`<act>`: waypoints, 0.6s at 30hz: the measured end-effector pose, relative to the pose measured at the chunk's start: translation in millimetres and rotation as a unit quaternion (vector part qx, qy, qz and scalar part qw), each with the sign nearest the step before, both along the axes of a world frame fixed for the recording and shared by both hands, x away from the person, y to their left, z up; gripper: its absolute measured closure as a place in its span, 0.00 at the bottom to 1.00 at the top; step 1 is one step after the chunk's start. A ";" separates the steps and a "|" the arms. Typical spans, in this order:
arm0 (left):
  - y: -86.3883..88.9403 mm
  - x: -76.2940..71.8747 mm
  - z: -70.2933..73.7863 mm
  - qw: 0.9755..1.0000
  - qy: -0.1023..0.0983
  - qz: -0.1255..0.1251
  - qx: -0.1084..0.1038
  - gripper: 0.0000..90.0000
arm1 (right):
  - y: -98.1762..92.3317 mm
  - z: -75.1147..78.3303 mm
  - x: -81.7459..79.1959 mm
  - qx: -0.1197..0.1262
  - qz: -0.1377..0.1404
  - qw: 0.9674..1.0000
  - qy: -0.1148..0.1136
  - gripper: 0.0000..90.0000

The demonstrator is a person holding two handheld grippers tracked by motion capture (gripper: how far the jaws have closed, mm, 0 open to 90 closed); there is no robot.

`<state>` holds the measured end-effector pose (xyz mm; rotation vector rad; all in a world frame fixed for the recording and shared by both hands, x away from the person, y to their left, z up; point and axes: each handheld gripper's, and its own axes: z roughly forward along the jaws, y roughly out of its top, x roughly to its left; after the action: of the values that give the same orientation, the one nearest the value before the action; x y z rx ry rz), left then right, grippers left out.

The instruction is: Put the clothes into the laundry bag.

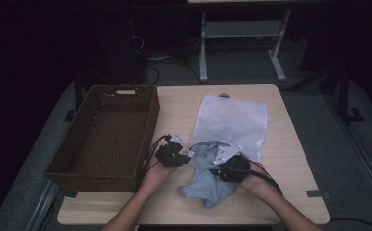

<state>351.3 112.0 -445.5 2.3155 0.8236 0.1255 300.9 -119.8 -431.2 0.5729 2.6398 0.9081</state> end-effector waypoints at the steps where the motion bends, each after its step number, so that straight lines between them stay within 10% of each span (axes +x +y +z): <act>1: 0.0 0.1 0.0 1.000 0.001 -0.002 0.002 1.00 | -2.4 3.0 1.3 0.006 -0.006 1.000 -0.006 0.83; 9: -2.9 -1.2 -1.6 1.000 0.011 -0.012 0.005 1.00 | -22.7 16.9 15.9 0.027 -0.074 0.997 -0.026 0.84; 18: -4.3 -3.3 -2.3 0.999 0.021 -0.028 0.009 1.00 | -44.2 7.2 50.2 0.021 -0.168 0.985 -0.014 0.84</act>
<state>348.0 107.7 -447.8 2.3629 0.7806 0.0615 351.1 -164.0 -424.0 0.9725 2.4017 0.8585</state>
